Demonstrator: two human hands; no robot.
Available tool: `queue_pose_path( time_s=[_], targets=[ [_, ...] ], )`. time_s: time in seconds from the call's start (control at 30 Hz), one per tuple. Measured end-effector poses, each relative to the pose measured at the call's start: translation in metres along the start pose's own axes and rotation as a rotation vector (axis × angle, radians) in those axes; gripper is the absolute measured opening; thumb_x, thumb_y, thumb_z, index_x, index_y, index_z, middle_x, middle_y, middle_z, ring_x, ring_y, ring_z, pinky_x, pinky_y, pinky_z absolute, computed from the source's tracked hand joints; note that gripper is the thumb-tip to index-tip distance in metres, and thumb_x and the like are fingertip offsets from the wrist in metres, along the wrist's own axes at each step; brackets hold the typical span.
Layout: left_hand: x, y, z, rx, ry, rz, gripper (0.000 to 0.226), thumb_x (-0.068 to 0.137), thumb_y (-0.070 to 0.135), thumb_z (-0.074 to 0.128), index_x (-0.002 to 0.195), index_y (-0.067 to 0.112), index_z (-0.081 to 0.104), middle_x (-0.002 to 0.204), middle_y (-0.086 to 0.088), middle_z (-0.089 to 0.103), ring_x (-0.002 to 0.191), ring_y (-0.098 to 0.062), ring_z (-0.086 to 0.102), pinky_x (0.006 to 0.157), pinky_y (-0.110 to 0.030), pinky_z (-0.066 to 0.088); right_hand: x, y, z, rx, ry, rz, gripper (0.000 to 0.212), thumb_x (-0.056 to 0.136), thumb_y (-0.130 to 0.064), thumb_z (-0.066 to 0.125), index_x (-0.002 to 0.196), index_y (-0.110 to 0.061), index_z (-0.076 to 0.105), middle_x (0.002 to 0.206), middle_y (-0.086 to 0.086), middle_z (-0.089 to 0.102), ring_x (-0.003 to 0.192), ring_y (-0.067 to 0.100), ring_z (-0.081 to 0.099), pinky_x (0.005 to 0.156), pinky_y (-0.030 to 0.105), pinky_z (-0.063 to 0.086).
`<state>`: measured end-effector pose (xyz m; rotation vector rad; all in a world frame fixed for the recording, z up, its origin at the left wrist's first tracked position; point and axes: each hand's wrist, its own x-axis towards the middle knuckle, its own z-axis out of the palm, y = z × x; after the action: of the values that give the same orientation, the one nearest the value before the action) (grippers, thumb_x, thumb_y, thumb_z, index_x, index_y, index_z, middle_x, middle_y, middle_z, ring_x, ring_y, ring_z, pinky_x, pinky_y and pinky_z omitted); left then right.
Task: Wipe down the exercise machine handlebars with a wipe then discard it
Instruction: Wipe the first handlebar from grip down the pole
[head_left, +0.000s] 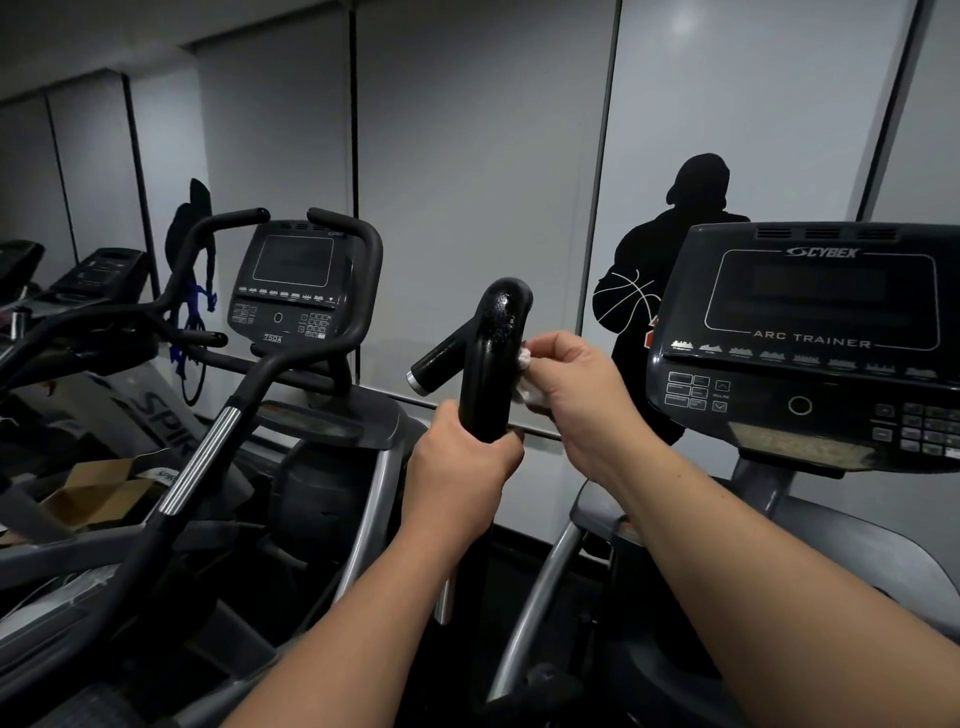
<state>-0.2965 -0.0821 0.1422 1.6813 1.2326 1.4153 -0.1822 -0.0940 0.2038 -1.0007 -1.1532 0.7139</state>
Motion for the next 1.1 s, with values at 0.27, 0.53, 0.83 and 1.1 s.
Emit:
queue_pose_path(
  time_s=[0.27,0.53,0.83,1.1],
  targets=[
    [-0.001,0.002,-0.001,-0.002,0.007,-0.01,0.025,0.072,0.043,0.07,0.085,0.03,0.053,0.075,0.006,0.066,0.072,-0.019,0.066,0.066,-0.038,0.057,0.004,-0.001,0.001,0.009,-0.049,0.025,0.019,0.094,0.006,0.055,0.088,-0.009,0.065,0.066,0.003,0.06,0.048,0.005,0.051,0.051,0.017,0.042],
    [-0.002,0.004,-0.003,0.003,0.0,0.002,0.023,0.079,0.038,0.072,0.089,0.031,0.053,0.081,0.009,0.064,0.075,-0.008,0.061,0.059,-0.027,0.045,0.009,0.006,0.002,0.01,-0.109,0.056,0.024,0.094,0.004,0.052,0.088,-0.013,0.068,0.067,0.004,0.059,0.049,0.008,0.043,0.06,0.025,0.039],
    [-0.004,0.007,-0.004,0.008,0.007,-0.002,0.024,0.079,0.039,0.073,0.089,0.03,0.053,0.081,0.009,0.064,0.075,-0.008,0.061,0.062,-0.028,0.047,0.016,0.009,0.0,0.086,-0.144,0.092,0.021,0.096,0.005,0.05,0.092,-0.009,0.065,0.067,0.003,0.059,0.044,0.006,0.043,0.05,0.019,0.037],
    [-0.001,0.004,-0.007,-0.044,-0.057,0.029,0.032,0.072,0.048,0.075,0.091,0.031,0.057,0.081,0.013,0.064,0.081,-0.008,0.063,0.075,-0.033,0.053,0.019,0.004,0.0,0.09,-0.212,0.109,0.031,0.094,0.011,0.043,0.091,-0.01,0.066,0.061,-0.002,0.065,0.042,0.005,0.047,0.048,0.018,0.041]
  ],
)
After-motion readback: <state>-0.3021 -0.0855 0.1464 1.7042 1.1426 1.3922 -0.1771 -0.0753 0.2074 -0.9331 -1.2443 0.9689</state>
